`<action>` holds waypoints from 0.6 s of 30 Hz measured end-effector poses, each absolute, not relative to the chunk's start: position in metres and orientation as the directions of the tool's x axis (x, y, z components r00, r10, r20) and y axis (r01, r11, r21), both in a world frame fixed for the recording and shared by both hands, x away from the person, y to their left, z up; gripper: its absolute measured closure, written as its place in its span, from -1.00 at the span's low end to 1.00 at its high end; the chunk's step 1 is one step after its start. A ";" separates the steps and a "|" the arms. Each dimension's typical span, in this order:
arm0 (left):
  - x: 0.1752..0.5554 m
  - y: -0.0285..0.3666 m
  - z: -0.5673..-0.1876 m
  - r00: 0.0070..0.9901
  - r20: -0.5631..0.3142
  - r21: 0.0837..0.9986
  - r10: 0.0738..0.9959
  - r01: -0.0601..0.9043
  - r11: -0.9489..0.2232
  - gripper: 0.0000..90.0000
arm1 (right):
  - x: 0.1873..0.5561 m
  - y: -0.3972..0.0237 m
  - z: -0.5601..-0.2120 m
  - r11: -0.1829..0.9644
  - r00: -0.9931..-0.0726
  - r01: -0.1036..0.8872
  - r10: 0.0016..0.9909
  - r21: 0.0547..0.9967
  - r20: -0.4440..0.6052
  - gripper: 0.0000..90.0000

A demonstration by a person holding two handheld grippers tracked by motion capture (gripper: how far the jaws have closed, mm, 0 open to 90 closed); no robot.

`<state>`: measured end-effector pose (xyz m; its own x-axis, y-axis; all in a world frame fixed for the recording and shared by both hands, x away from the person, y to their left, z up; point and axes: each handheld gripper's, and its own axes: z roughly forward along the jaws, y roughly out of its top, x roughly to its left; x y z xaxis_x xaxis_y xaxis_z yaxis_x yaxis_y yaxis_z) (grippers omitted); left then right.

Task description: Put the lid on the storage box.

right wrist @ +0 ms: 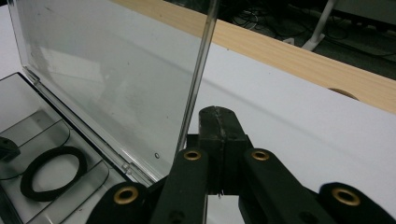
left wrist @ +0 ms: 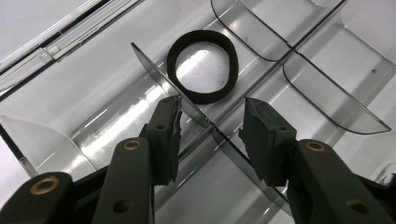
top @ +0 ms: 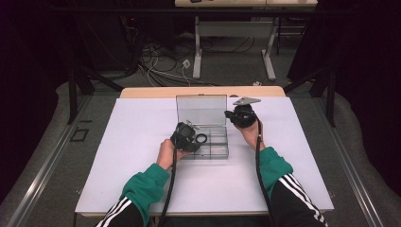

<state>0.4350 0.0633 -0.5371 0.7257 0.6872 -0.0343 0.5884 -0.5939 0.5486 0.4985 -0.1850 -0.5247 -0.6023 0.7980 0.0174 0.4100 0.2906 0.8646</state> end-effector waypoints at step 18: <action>0.423 0.070 -0.518 0.694 -0.012 0.596 0.720 0.583 -0.551 -0.39 | 0.493 -0.187 -0.521 0.292 -0.619 0.393 0.786 0.872 0.016 1.00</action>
